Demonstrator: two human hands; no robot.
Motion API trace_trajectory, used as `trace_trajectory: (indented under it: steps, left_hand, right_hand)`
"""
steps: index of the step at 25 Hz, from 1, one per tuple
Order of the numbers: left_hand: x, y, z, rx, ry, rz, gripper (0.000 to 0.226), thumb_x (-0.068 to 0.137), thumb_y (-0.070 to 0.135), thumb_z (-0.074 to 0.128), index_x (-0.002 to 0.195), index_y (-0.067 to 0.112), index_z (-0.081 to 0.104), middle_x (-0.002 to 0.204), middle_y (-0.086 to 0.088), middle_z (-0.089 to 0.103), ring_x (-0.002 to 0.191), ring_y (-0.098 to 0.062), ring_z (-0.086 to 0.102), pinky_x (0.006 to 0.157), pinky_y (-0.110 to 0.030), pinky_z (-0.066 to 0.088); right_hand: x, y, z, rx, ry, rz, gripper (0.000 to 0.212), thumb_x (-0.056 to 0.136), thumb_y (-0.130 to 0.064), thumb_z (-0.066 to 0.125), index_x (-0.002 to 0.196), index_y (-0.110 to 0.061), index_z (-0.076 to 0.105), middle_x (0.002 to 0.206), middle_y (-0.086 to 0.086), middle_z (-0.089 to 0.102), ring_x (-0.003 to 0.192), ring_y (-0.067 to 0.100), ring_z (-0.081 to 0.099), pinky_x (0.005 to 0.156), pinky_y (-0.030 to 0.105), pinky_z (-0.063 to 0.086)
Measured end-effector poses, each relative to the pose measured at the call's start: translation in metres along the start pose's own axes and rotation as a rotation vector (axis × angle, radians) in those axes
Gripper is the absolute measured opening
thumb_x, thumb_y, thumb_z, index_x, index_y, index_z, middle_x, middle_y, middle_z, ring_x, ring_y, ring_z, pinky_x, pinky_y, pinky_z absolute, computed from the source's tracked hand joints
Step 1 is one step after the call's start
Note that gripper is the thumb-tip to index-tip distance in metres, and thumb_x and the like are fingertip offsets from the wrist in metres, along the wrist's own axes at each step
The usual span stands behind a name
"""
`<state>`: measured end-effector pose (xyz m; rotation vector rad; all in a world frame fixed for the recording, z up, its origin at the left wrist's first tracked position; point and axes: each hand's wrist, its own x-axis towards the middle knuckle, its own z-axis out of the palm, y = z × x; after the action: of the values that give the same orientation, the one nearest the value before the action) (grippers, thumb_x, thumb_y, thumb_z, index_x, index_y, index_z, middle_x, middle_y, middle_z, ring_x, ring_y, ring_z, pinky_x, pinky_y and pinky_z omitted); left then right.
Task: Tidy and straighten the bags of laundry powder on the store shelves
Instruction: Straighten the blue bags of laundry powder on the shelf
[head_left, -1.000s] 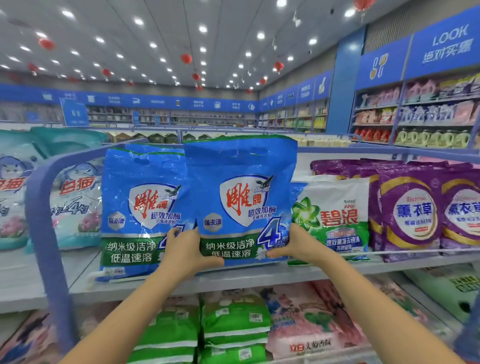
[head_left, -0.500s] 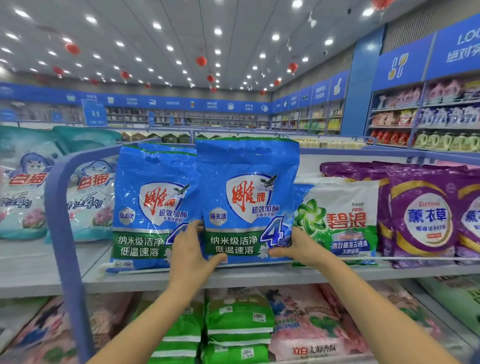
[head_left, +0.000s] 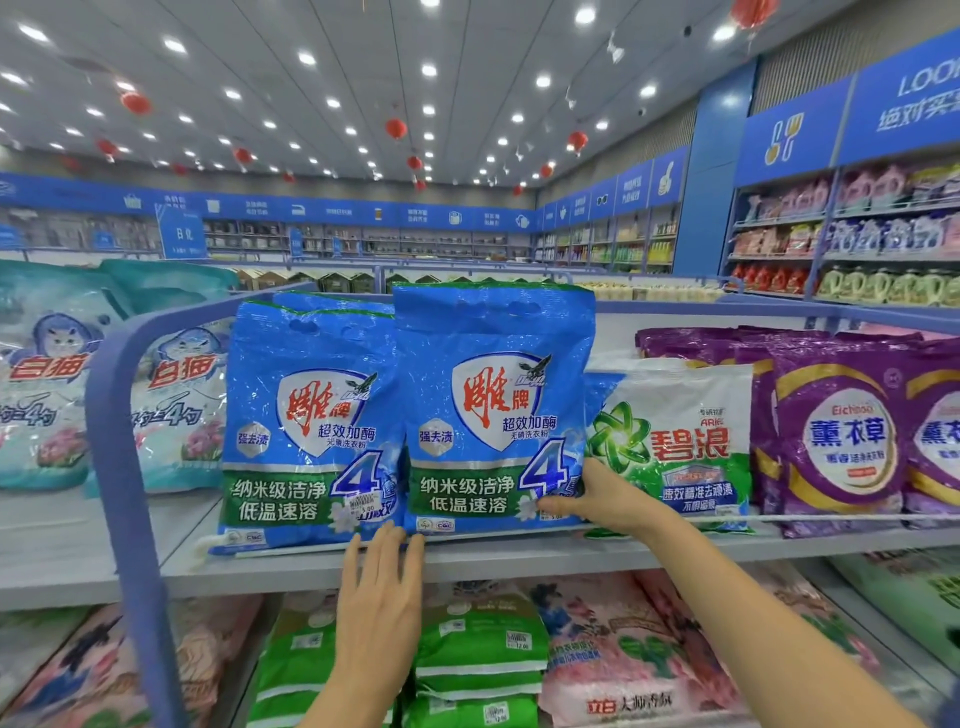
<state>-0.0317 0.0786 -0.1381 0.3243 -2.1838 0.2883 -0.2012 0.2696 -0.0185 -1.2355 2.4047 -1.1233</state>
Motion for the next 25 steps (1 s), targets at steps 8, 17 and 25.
trace_trajectory:
  steps: [8, 17, 25]
  left_hand:
    - [0.001, -0.012, -0.003, -0.002, -0.054, 0.015, 0.074, 0.038, -0.005, 0.082, 0.107, 0.001, 0.055, 0.097, -0.017, 0.068, 0.088, -0.03, 0.058, 0.072, -0.038, 0.049]
    - [0.026, -0.028, -0.004, -0.177, -0.036, -0.003, 0.032, 0.082, 0.045, 0.041, 0.072, 0.021, 0.058, 0.07, 0.007, 0.053, 0.069, -0.015, 0.044, 0.064, -0.027, 0.028]
    - [0.032, -0.023, -0.016, -0.428, 0.041, -0.107, 0.031, 0.083, 0.042, 0.044, 0.065, 0.022, 0.061, 0.061, 0.012, 0.055, 0.055, -0.006, 0.046, 0.064, -0.024, 0.032]
  right_hand:
    - [0.001, -0.003, 0.008, 0.098, 0.183, 0.139, 0.055, 0.084, -0.061, 0.047, 0.062, -0.012, 0.043, 0.051, 0.006, 0.044, 0.046, 0.007, 0.039, 0.053, 0.022, 0.029]
    - [-0.001, -0.015, 0.015, 0.038, 0.285, 0.167, 0.054, 0.091, -0.048, 0.047, 0.052, -0.019, 0.025, 0.043, -0.005, 0.024, 0.034, 0.005, 0.02, 0.047, 0.024, 0.019]
    - [0.003, -0.028, 0.018, -0.057, 0.283, 0.241, 0.051, 0.091, -0.053, 0.043, 0.061, -0.017, 0.022, 0.055, -0.001, 0.024, 0.049, 0.013, 0.023, 0.05, 0.027, 0.021]
